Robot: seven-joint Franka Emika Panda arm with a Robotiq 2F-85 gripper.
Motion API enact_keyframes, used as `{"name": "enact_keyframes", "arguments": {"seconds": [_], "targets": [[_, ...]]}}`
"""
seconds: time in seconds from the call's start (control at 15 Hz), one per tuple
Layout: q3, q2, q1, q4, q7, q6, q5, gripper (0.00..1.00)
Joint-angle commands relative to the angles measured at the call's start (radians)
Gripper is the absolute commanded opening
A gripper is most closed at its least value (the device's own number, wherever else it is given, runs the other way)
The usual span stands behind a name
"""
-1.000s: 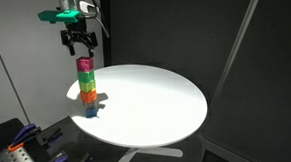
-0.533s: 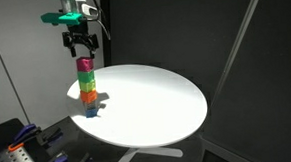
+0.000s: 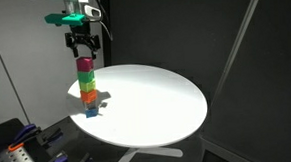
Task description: Lift the pink building block and put it on the table
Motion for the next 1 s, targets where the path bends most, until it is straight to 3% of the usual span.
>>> {"name": "enact_keyframes", "arguments": {"seconds": [0.0,0.27,0.53,0.93], "targets": [[-0.003,0.015,-0.004,0.031,-0.016,-0.019,0.011,0.64],[-0.003,0.019,-0.004,0.033,-0.017,-0.018,0.009,0.35],[-0.002,0.004,-0.003,0.042,-0.016,-0.032,0.014,0.29],[-0.010,-0.025,-0.018,0.085,0.001,-0.110,0.001,0.29]]}}
